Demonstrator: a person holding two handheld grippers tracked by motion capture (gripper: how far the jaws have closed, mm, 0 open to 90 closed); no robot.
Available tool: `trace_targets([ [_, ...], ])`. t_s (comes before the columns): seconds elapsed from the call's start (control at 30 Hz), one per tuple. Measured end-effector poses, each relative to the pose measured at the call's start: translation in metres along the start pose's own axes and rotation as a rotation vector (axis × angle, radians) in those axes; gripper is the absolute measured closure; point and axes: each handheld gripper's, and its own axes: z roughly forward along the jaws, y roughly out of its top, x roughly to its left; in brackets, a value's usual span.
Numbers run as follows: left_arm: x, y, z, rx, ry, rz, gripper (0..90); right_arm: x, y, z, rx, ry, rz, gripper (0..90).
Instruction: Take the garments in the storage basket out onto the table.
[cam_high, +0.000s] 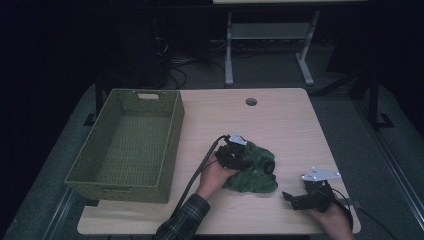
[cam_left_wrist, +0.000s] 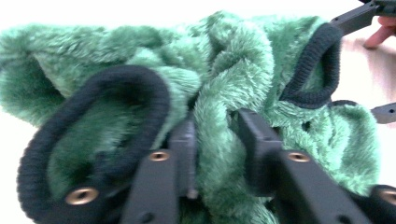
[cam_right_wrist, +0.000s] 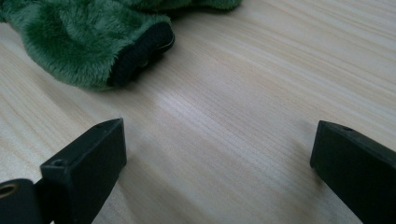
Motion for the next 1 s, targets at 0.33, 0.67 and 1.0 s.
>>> trace_targets([
  [0.33, -0.012, -0.009, -0.042, -0.040, 0.033, 0.037, 42.7, 0.000, 0.001, 0.001, -0.001, 0.000, 0.000, 2.9],
  [0.67, -0.006, -0.043, -0.075, -0.075, 0.058, 0.049, 38.7, 0.000, 0.001, 0.001, -0.001, 0.005, -0.004, 3.2],
  [1.0, -0.008, -0.071, -0.082, -0.056, 0.088, 0.028, 34.8, 0.004, 0.000, -0.006, -0.013, 0.055, 0.003, 14.4],
])
